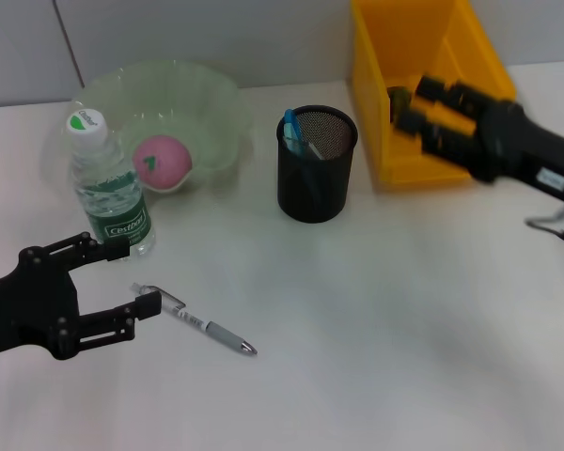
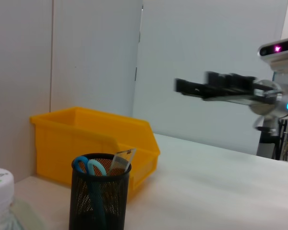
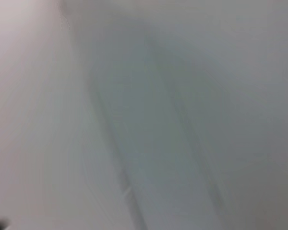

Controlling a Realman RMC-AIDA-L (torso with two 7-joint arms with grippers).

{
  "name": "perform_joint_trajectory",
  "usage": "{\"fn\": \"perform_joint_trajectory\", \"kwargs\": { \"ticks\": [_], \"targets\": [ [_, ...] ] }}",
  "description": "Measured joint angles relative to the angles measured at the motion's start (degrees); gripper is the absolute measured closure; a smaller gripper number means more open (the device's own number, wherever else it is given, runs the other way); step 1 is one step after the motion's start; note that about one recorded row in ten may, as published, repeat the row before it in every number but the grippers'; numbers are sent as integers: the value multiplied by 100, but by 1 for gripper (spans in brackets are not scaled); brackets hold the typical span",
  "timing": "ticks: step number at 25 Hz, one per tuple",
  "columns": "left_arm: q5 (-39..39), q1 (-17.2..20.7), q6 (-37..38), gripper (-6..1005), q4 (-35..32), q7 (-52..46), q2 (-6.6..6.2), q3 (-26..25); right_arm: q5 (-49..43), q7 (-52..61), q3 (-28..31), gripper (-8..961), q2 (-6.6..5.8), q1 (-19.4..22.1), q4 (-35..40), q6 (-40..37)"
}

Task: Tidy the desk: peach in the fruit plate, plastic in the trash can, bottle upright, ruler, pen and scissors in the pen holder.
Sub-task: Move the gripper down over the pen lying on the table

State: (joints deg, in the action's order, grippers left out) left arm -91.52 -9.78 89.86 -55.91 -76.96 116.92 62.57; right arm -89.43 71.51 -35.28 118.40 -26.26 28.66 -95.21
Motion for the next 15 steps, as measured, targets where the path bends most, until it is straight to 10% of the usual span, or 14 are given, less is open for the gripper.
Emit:
{"fn": "perform_joint_trajectory", "kwargs": {
  "ticks": [5,15],
  "targets": [
    [-54,-92,48,199,-17,-126,-68,0,-1164,809,-518,210,-186,221,1023,-596],
    [-387,-329,94,200,-63,-558,-126,0,-2452,922,-558,211,-170,163,1481,-666]
  ]
}}
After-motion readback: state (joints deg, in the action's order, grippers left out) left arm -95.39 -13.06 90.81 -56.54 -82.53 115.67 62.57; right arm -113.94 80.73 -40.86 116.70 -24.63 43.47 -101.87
